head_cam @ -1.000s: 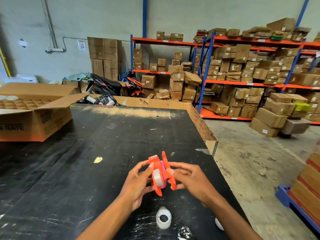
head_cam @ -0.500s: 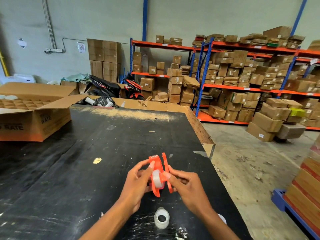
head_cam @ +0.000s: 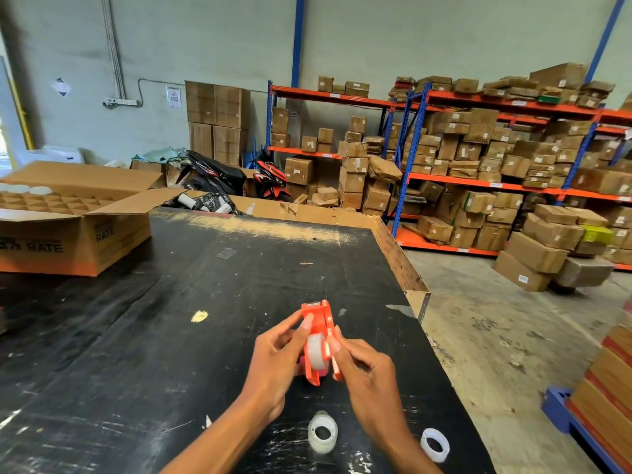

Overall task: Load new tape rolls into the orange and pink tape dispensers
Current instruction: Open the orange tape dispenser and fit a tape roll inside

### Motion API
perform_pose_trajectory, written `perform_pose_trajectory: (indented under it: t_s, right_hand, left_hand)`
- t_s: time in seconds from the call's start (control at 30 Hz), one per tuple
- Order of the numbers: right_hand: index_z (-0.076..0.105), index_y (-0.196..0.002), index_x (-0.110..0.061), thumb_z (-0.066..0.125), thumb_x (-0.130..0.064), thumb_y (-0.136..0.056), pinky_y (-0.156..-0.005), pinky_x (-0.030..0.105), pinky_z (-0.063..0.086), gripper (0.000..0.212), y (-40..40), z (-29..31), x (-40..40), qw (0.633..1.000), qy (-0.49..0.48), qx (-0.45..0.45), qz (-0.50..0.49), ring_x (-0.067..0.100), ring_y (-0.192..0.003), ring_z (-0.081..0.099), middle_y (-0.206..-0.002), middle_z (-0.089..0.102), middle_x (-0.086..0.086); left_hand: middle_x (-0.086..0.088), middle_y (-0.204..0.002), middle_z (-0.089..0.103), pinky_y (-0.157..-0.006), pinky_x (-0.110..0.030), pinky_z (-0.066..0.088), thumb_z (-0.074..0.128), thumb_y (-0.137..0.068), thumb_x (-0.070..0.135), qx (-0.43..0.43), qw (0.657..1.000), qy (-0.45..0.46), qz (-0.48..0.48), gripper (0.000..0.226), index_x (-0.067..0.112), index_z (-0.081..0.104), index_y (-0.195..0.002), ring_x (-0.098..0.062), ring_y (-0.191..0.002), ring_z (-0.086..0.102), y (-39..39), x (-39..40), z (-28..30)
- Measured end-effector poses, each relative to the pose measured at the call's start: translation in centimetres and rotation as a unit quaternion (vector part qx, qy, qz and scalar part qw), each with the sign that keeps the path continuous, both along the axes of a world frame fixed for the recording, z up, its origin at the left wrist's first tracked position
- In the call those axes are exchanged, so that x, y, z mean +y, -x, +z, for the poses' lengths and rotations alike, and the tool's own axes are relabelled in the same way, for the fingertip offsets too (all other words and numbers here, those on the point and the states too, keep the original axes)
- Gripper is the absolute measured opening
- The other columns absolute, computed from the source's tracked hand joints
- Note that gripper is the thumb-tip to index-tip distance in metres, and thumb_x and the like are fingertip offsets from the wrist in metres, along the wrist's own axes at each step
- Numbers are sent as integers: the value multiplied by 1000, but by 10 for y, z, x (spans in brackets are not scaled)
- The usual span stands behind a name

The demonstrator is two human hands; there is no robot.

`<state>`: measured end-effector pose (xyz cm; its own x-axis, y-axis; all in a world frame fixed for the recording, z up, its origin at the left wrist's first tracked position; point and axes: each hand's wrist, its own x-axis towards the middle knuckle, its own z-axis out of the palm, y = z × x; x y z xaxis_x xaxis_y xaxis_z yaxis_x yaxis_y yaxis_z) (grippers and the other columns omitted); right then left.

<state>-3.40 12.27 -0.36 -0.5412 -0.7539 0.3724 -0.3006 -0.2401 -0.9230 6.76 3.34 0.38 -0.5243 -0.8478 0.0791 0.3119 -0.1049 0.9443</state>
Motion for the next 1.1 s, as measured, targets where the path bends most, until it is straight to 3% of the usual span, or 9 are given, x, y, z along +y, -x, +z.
perform_pose_trajectory:
  t_s: [0.13,0.27,0.37,0.5,0.6,0.73,0.87,1.0,1.1]
  right_hand:
    - [79,-87,-25,62,-32,-85,-66,28,57,18,-5,-4,-2,999,11,0,-32,12,-77,70,-83,73,2]
    - [78,-93,-24,62,-32,-85,-68,32,58,20,-13,-6,-3,998,28,-7,-60,16,-80,71,-85,74,0]
    - [79,-91,-24,60,-32,-85,-62,22,53,22,-20,-7,-4,994,60,5,-91,13,-75,69,-83,71,-4]
    - [79,-82,-21,59,-28,-89,-59,23,51,22,-20,-5,-5,995,55,-2,-84,12,-69,66,-77,70,0]
    - [79,-85,-29,59,-30,-88,-64,27,55,20,-15,2,-1,998,35,30,-48,10,-73,69,-77,74,-1]
    - [66,-111,-30,64,-17,-88,-69,7,51,26,-3,25,-2,1000,24,14,-1,-9,-86,68,-83,73,-25]
    - [63,-118,-24,61,-17,-90,-77,10,52,29,5,40,-9,998,45,35,3,-5,-98,66,-107,69,-13]
    - [71,-113,-16,58,-8,-92,-84,27,56,25,-2,30,-17,996,74,36,-33,10,-99,68,-106,71,-1]
    - [68,-113,-24,57,-11,-93,-81,19,55,26,-1,33,-19,998,60,23,-15,5,-100,68,-108,71,-6]
  left_hand:
    - [-9,-94,78,-58,-38,60,60,-88,25,8,1000,4,6,38,15,63,-125,-24,-83,75,0,2,0]
    - [-5,-94,79,-81,-50,59,63,-82,31,13,999,25,26,46,15,63,-124,-22,-88,75,3,5,1]
    - [-4,-94,79,-78,-38,61,63,-80,34,23,998,42,49,44,17,66,-120,-19,-87,75,6,9,3]
    - [-5,-93,79,-69,-25,60,62,-87,26,19,997,58,51,35,16,66,-120,-16,-84,75,5,10,5]
    - [-16,-96,75,-76,-28,60,63,-87,23,0,995,87,57,34,15,67,-120,-17,-84,73,1,3,9]
    - [-20,-103,73,-86,-40,58,62,-87,26,-6,993,106,54,34,17,67,-120,-27,-96,72,-1,-4,12]
    - [-5,-102,76,-81,-32,59,61,-85,26,-7,991,127,40,34,21,67,-118,-13,-94,72,-1,1,12]
    - [-25,-102,67,-88,-44,57,59,-82,33,-9,988,149,42,42,19,66,-121,-20,-92,70,0,2,16]
    - [-15,-104,74,-85,-43,59,59,-84,31,-23,988,142,48,36,21,67,-118,-22,-96,72,1,-1,15]
